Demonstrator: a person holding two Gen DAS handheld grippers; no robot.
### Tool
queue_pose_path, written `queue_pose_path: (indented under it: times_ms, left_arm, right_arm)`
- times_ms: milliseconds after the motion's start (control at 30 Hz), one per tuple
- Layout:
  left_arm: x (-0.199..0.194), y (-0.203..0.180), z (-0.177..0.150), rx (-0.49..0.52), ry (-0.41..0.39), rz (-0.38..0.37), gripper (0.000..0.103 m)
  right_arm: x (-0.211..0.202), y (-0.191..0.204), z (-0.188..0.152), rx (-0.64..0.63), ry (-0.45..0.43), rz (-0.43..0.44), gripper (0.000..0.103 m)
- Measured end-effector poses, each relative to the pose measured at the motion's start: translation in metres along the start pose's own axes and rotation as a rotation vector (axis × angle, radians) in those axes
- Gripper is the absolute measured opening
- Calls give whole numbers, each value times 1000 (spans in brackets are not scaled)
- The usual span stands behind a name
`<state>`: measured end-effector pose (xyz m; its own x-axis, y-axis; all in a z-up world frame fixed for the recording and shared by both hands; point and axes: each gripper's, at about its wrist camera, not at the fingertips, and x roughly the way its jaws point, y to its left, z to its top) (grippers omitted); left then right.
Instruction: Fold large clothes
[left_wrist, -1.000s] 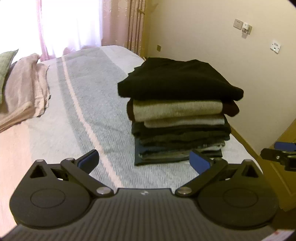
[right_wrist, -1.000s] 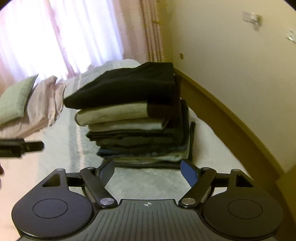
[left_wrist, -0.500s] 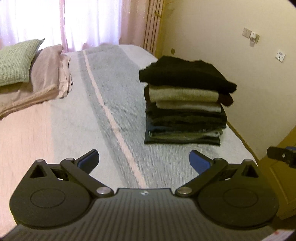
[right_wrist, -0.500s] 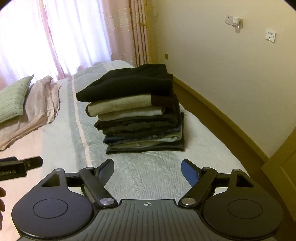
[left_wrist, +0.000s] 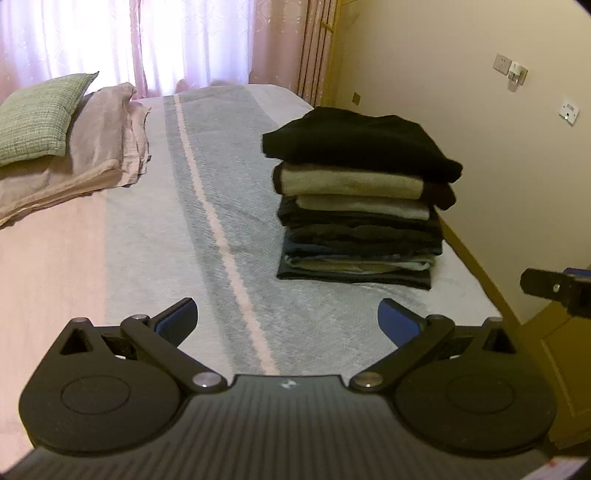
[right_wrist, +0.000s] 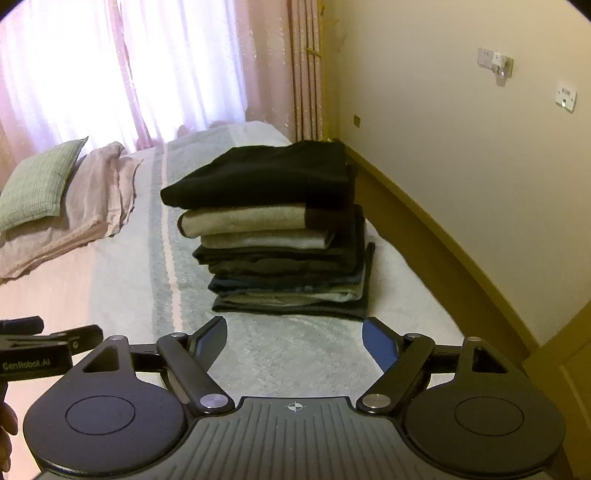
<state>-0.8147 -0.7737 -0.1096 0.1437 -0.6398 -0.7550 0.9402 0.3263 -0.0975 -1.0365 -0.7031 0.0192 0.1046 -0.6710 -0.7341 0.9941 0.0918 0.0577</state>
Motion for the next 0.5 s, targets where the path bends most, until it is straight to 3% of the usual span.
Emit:
queue_pose_path:
  times_ms: [500]
  left_arm:
    - [12, -44, 8, 33, 14, 42, 102]
  right_arm:
    - [16, -29, 0, 21, 42, 48, 78]
